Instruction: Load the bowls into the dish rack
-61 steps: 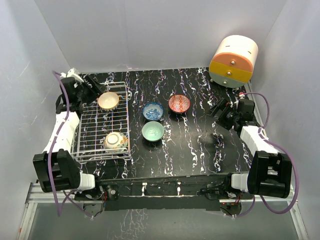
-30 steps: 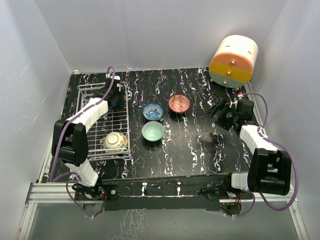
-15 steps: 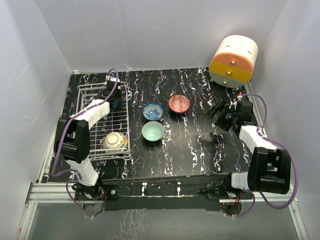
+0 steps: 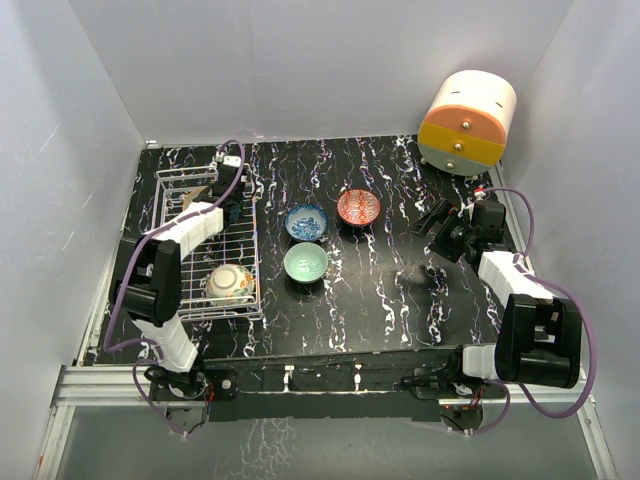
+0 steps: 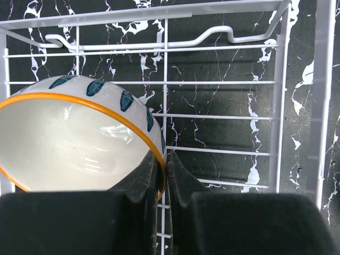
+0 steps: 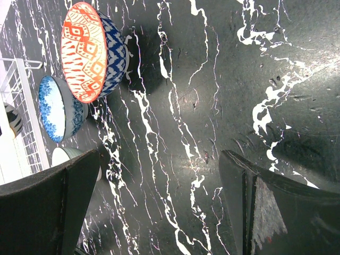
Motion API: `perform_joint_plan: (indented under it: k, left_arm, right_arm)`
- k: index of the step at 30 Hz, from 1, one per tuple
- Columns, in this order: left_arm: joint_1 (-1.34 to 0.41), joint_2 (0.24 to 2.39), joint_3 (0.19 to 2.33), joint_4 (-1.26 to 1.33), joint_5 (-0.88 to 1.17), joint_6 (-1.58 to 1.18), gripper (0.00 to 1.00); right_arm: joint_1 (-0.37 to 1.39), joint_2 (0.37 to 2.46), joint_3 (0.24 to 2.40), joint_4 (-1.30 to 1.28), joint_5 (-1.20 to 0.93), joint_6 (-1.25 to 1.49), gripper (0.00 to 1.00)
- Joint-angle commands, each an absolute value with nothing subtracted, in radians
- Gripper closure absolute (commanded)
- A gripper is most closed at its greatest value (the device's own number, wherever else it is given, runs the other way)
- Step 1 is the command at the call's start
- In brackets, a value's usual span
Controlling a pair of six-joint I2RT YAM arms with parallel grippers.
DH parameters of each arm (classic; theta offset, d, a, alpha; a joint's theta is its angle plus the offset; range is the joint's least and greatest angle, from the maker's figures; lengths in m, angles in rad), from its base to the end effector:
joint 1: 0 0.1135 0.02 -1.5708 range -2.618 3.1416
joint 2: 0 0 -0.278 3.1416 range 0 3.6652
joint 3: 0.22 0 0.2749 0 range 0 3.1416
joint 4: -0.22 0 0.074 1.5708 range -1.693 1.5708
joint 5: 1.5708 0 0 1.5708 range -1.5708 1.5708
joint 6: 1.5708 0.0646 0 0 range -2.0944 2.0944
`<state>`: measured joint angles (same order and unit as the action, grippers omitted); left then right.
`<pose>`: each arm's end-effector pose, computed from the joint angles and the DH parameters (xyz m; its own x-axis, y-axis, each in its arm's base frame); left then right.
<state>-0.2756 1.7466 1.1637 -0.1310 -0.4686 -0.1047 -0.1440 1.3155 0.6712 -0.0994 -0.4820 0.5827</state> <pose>0.4170 -0.0876 0.2034 -0.6177 0.0778 -0.7826 -0.1510 0.9648 0.2151 0.2981 -0.0130 0.1805 -0.6753 0.5906 -0.4418 0.1930 0.7196 0.6670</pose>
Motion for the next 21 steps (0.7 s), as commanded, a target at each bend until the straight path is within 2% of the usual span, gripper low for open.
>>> perform_joint_plan:
  k: [1,7,12,16,21]
  left_arm:
    - [-0.284,1.691,1.15,-0.172,-0.487,-0.136,1.0]
    - [-0.284,1.512,1.123,-0.151,-0.387,-0.216,1.0]
    - [-0.281,1.343,1.052,-0.069,-0.216,-0.317,1.0]
    - [-0.25,1.229,0.941,0.102,-0.021,-0.447,1.0]
    - [-0.165,1.182,0.759,0.456,0.235,-0.655,1.0]
  right_arm:
    - [-0.142,1.303,0.678,-0.043,-0.492,0.581,0.02]
    - [-0.144,1.304,0.679,-0.046,-0.491,0.58,0.02]
    - [-0.143,1.301,0.679,-0.05,-0.486,0.58,0.02]
    - [-0.143,1.295,0.676,-0.057,-0.483,0.576,0.02]
    - [-0.144,1.28,0.684,-0.078,-0.477,0.566,0.02]
